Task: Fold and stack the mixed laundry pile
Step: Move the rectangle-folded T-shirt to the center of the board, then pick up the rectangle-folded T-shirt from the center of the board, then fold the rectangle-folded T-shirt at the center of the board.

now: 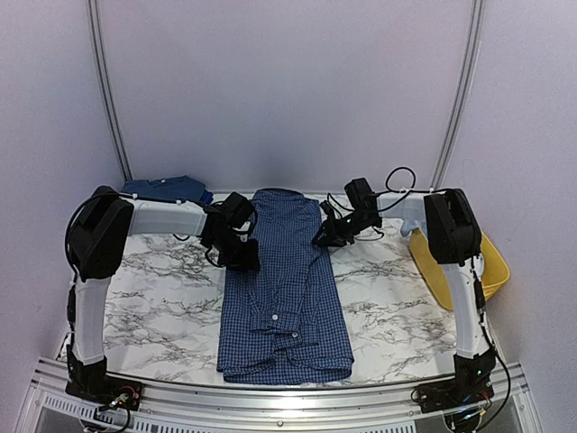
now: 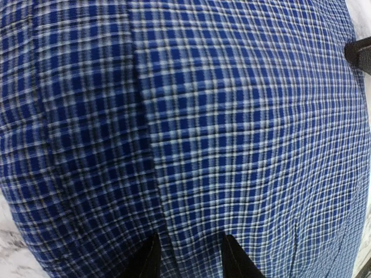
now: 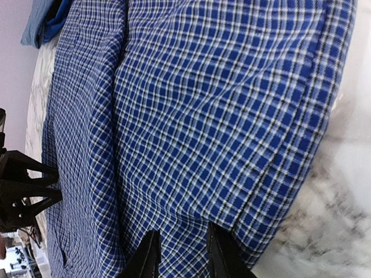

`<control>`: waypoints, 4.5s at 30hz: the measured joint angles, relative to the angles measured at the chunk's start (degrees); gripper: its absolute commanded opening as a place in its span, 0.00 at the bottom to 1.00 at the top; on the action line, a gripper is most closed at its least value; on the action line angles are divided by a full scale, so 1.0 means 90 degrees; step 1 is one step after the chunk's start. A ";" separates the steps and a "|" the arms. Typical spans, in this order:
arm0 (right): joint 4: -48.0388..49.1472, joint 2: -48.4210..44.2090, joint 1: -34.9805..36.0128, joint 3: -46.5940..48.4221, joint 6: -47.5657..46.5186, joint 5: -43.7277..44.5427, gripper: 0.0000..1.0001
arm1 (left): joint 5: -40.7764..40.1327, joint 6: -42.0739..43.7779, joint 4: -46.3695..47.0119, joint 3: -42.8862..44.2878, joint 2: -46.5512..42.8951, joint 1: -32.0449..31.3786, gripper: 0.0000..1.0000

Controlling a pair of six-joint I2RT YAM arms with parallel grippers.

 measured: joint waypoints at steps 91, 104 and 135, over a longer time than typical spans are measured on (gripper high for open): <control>0.2132 -0.7082 0.3160 -0.7597 0.3308 0.0262 0.00 | -0.0532 -0.4364 0.2953 -0.5761 -0.5693 -0.3458 0.00; 0.1736 -0.5894 0.1673 -0.6210 0.2183 -0.0058 0.00 | 0.0017 -0.3432 0.2475 -0.4549 -0.4738 -0.1545 0.00; 0.1353 -0.0092 -0.0393 0.0080 0.1554 -0.0974 0.00 | 0.2004 -0.2030 0.2072 0.0673 0.0471 0.1545 0.00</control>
